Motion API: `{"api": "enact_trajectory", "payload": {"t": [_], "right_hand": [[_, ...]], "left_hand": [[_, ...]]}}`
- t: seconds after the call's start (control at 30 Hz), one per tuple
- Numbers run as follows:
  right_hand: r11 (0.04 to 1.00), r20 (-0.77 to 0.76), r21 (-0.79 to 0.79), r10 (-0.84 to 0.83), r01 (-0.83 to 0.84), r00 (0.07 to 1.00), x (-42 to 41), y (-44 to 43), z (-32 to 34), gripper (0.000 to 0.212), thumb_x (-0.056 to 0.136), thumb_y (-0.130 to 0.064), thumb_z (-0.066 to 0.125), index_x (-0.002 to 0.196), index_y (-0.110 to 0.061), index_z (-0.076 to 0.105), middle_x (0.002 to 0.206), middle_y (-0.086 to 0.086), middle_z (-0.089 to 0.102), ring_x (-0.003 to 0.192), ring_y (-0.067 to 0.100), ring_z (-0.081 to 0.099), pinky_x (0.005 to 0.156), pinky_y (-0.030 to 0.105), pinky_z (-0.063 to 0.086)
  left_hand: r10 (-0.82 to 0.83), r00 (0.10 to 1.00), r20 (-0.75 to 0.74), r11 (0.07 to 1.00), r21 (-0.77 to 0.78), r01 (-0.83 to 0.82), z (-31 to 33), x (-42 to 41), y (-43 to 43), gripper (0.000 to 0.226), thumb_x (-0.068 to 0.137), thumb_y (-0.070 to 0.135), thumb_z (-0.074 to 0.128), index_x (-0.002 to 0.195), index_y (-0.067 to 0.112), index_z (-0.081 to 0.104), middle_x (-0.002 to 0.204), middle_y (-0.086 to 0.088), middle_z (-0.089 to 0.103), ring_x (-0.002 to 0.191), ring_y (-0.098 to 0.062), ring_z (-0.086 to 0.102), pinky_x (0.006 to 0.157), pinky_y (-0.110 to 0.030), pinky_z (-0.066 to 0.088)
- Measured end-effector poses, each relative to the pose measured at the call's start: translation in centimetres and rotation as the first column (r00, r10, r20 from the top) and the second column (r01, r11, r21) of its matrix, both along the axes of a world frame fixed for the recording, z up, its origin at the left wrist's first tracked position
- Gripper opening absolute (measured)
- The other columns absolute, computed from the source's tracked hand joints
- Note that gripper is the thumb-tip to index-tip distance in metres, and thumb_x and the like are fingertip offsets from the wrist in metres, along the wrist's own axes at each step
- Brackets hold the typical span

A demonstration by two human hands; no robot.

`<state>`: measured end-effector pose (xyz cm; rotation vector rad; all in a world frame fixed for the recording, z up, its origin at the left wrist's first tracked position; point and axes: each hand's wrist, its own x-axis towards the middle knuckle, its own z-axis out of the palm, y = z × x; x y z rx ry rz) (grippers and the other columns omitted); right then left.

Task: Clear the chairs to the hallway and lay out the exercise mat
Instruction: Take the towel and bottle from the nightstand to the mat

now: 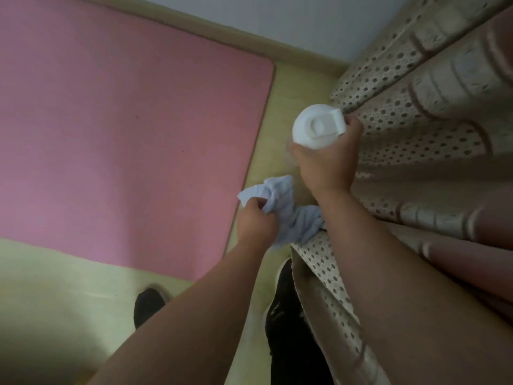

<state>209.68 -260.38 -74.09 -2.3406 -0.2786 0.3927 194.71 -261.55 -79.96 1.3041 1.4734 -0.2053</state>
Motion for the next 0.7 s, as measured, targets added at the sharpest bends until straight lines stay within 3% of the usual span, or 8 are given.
{"api": "enact_trajectory", "payload": {"t": [0.13, 0.23, 0.47, 0.6, 0.7], "right_hand": [[1.000, -0.044, 0.014, 0.028, -0.027, 0.999, 1.2, -0.1, -8.0, 0.097, 0.055, -0.034, 0.090, 0.138, -0.020, 0.041, 0.129, -0.004, 0.054, 0.111, 0.016, 0.058, 0.083, 0.021, 0.046], [0.997, -0.061, 0.020, 0.070, -0.069, 0.996, 1.8, -0.2, -11.1, 0.097, 0.055, -0.032, 0.091, 0.137, -0.020, 0.040, 0.130, -0.003, 0.055, 0.111, 0.014, 0.058, 0.076, 0.009, 0.038], [0.987, -0.055, 0.044, 0.156, -0.153, 0.986, 2.4, -1.3, -16.0, 0.097, 0.055, -0.028, 0.093, 0.136, -0.017, 0.040, 0.129, -0.004, 0.050, 0.112, 0.012, 0.054, 0.083, 0.018, 0.041], [0.984, -0.043, 0.061, 0.167, -0.165, 0.985, 2.6, -1.8, -17.5, 0.094, 0.056, -0.026, 0.092, 0.134, -0.017, 0.041, 0.124, -0.007, 0.049, 0.108, 0.011, 0.053, 0.082, 0.018, 0.042], [0.986, -0.051, 0.059, 0.159, -0.156, 0.986, 2.4, -1.8, -18.0, 0.095, 0.057, -0.026, 0.092, 0.136, -0.017, 0.040, 0.128, -0.004, 0.051, 0.110, 0.011, 0.053, 0.082, 0.016, 0.041]], "left_hand": [[-0.072, 0.997, -0.008, 0.997, 0.002, 0.072, -7.3, 0.8, -1.7, 0.014, 0.092, 0.012, 0.052, 0.100, 0.013, 0.063, 0.097, -0.008, 0.070, 0.093, -0.029, 0.066, 0.074, -0.028, 0.043], [-0.087, 0.996, -0.007, 0.995, 0.051, 0.087, -10.1, 0.9, -1.7, 0.019, 0.093, 0.014, 0.053, 0.108, 0.012, 0.064, 0.100, -0.007, 0.072, 0.093, -0.029, 0.065, 0.076, -0.030, 0.045], [-0.140, 0.981, -0.133, 0.990, 0.011, 0.143, -16.8, 1.2, -1.7, 0.024, 0.097, 0.023, 0.052, 0.114, 0.006, 0.058, 0.104, -0.013, 0.069, 0.095, -0.033, 0.065, 0.072, -0.033, 0.043], [-0.182, 0.964, -0.195, 0.982, -0.086, 0.168, -19.2, 0.7, -2.0, 0.032, 0.097, 0.029, 0.054, 0.119, 0.006, 0.054, 0.110, -0.014, 0.068, 0.100, -0.034, 0.065, 0.083, -0.038, 0.053], [-0.184, 0.962, -0.199, 0.981, -0.092, 0.169, -19.6, 0.6, -1.6, 0.034, 0.093, 0.036, 0.056, 0.116, 0.013, 0.053, 0.108, -0.010, 0.068, 0.089, -0.027, 0.065, 0.074, -0.035, 0.051]]}}
